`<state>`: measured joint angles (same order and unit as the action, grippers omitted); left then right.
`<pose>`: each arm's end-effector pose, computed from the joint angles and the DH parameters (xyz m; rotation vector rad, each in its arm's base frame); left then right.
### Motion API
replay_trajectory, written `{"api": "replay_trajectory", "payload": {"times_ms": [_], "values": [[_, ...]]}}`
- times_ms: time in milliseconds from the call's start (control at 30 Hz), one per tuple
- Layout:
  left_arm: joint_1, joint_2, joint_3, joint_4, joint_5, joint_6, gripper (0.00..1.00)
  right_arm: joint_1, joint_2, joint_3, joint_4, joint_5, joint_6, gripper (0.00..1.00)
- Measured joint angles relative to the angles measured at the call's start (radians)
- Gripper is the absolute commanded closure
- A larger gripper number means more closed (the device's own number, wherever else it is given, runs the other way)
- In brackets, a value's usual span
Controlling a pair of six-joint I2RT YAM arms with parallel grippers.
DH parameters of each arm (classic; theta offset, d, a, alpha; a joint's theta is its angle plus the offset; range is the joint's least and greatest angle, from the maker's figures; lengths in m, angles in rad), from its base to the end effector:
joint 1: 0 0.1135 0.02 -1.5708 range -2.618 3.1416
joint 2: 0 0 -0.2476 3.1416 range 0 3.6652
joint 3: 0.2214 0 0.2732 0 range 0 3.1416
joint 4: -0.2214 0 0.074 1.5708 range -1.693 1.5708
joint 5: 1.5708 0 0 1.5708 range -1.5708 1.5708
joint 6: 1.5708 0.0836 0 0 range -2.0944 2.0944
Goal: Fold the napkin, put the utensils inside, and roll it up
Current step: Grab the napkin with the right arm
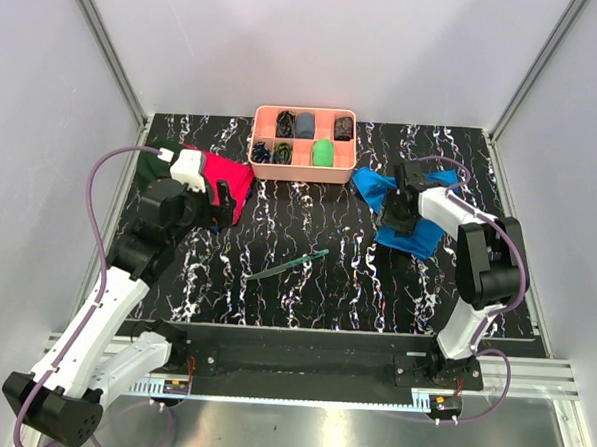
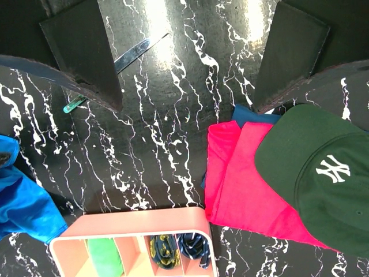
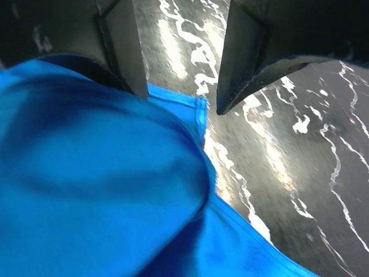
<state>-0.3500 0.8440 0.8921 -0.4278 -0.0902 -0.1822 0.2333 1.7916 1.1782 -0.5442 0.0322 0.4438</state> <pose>0.2514 -0.0838 0.3130 0.1044 1.9553 -0.2635 0.3800 0.0875 0.1064 0.2968 2.7213 0.1490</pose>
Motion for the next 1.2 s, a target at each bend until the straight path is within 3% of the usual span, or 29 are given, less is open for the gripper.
{"api": "replay_trajectory", "payload": {"times_ms": [433,667,700,1000,1200], "values": [[0.0,-0.004,-0.003,0.0,0.002,0.004,0.01,0.007,0.108,0.078,-0.006,0.063,0.018,0.42],[0.001,-0.009,-0.003,0.0,0.002,0.007,0.01,0.009,0.131,0.1,-0.031,0.101,0.022,0.85],[0.001,-0.011,-0.003,0.0,0.001,0.007,0.01,0.009,0.135,0.105,-0.033,0.101,0.022,0.98],[0.001,-0.015,-0.012,0.001,-0.005,0.009,0.01,0.015,0.15,0.154,-0.078,0.058,0.015,1.0],[0.001,0.023,-0.017,0.002,-0.003,0.011,0.05,0.024,0.021,0.335,-0.166,0.031,-0.023,1.0]]}}
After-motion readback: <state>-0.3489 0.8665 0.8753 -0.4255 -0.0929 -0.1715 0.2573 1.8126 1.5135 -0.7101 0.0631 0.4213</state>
